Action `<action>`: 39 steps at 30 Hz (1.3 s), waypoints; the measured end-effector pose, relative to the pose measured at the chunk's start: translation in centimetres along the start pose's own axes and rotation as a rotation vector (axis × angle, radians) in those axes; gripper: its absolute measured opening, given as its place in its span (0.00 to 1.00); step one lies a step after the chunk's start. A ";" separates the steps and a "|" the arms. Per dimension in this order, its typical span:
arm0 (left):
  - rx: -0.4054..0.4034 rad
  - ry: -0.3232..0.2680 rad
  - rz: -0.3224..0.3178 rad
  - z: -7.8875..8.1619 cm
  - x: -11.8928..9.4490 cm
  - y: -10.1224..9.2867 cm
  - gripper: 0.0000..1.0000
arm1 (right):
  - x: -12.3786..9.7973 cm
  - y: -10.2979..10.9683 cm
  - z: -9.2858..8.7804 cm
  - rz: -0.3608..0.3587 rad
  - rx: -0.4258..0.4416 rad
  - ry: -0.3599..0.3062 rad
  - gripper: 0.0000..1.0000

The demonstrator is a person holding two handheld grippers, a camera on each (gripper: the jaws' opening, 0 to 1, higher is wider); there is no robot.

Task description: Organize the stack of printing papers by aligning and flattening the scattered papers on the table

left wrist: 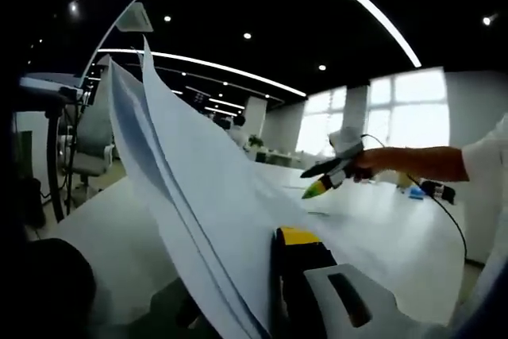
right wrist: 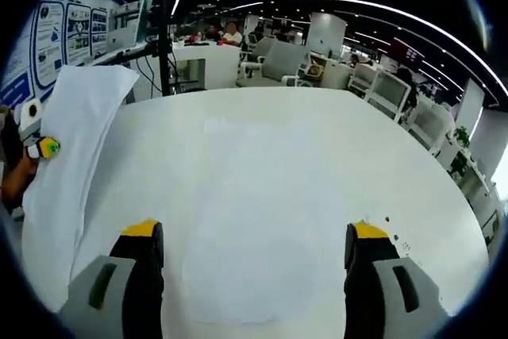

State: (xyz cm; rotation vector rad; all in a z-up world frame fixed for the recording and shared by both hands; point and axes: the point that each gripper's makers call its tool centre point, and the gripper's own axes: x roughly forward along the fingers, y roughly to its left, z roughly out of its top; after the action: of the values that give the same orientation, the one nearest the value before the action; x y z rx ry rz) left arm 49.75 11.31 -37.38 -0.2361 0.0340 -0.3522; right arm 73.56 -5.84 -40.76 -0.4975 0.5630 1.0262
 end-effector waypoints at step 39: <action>0.003 -0.005 0.002 0.3 0.0 0.9 0.09 | 4.2 1.3 -1.6 0.079 0.091 0.008 0.80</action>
State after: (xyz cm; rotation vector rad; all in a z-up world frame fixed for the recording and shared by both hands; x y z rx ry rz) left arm 50.02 12.19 -37.33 -0.2343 0.0292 -0.3493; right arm 73.78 -3.53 -44.86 -0.4018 0.6383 1.0692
